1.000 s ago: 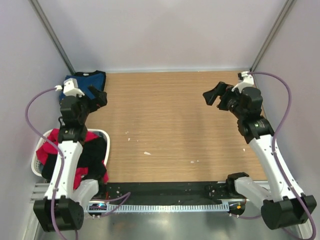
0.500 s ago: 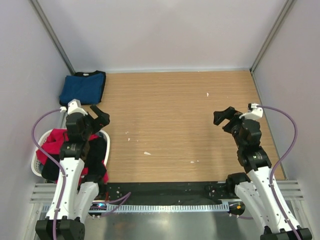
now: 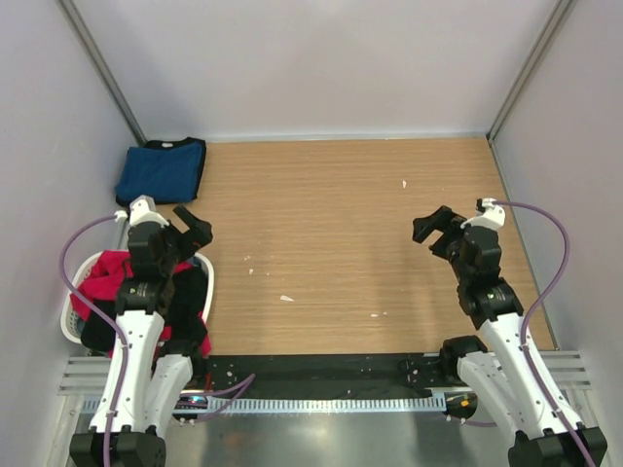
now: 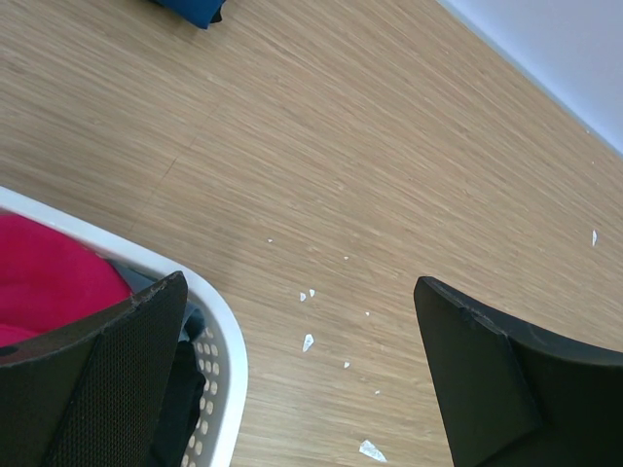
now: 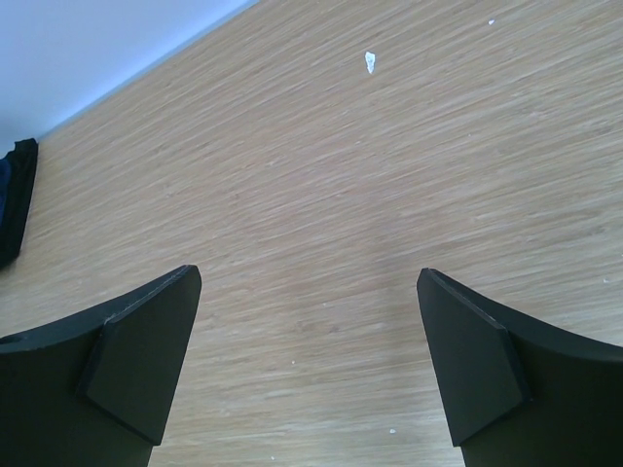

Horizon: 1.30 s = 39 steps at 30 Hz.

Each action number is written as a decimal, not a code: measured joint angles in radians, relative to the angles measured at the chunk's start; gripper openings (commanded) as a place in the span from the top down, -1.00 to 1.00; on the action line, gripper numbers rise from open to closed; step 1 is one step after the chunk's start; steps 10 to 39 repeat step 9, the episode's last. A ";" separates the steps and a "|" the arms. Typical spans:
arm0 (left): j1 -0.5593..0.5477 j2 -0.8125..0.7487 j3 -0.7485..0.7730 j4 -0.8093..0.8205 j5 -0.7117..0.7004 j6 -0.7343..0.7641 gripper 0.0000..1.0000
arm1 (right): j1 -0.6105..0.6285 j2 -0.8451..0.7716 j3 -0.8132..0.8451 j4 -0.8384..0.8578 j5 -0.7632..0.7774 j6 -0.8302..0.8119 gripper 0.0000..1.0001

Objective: Fold and stack the t-shirts
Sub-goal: Reset both grippers

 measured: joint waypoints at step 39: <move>0.000 0.000 0.000 0.000 -0.002 0.000 -1.00 | 0.000 0.000 0.021 0.000 0.000 -0.004 -0.99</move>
